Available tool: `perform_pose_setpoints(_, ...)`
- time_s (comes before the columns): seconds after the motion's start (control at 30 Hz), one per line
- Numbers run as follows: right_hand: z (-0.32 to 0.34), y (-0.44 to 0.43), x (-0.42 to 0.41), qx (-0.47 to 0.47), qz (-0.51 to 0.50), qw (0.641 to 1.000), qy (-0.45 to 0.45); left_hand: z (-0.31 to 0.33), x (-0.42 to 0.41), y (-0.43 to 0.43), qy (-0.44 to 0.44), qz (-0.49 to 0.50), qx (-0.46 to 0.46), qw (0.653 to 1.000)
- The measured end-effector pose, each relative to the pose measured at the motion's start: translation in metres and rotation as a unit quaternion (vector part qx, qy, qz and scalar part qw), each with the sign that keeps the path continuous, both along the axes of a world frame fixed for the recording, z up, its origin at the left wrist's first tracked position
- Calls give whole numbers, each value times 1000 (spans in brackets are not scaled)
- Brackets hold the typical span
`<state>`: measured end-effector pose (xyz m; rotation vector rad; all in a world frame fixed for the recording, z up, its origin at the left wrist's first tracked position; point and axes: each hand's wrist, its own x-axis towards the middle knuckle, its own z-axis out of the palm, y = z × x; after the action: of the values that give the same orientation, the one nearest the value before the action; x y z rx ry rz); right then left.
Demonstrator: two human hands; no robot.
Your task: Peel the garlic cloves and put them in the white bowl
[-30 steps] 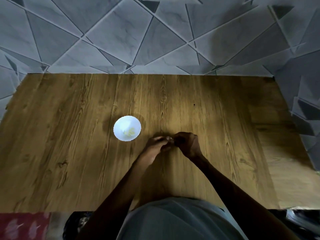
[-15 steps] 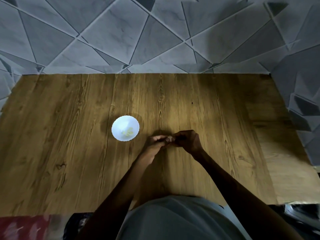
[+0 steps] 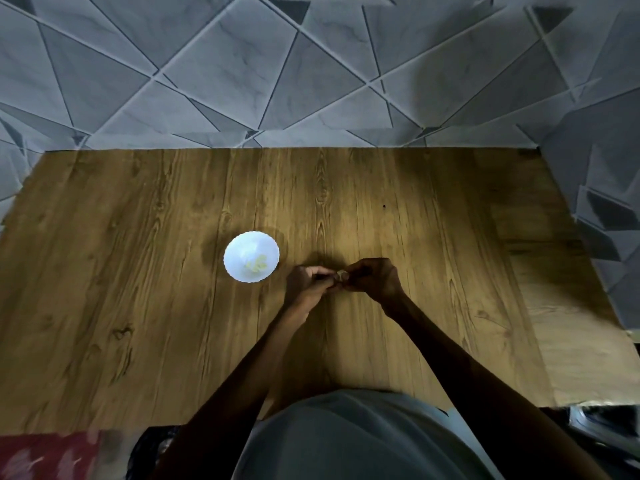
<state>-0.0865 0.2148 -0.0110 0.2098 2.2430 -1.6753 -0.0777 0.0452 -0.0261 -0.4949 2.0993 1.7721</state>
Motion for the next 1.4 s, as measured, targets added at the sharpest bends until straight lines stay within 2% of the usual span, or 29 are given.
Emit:
perform_pose_setpoints(0.17,3,-4,0,-26,-41,999,-26,6,0,2,21,2,-39,999)
perform_pose_setpoints(0.3,0,-13,3,3,-81,997,2,7,1,5,44,-9,-100,994)
perform_pose_setpoints(0.43,-5,-18,7,23,-106,994,3,5,0,3,19,-27,-119,992)
perform_pose_setpoints(0.63,-7,-19,7,26,-122,992,-9,0,-1,3,32,-34,-127,991)
perform_pose_setpoints(0.87,-12,-25,6,127,-98,987,13,-5,-6,4,-71,-51,-125,988)
perform_pose_setpoints(0.93,-12,-24,6,142,-82,986,33,-8,-8,2,-94,-47,-97,990)
perform_pose_setpoints(1.1,-13,-21,1,209,-29,973,97,-15,-6,-8,-85,-9,-26,996)
perform_pose_setpoints(1.23,-17,-16,1,266,52,946,176,-9,1,-15,-82,39,114,989)
perform_pose_setpoints(1.3,-19,-14,4,295,61,926,228,-2,7,-18,-84,49,169,981)
perform_pose_setpoints(1.4,-13,-14,14,267,49,933,237,5,15,-20,-89,64,205,973)
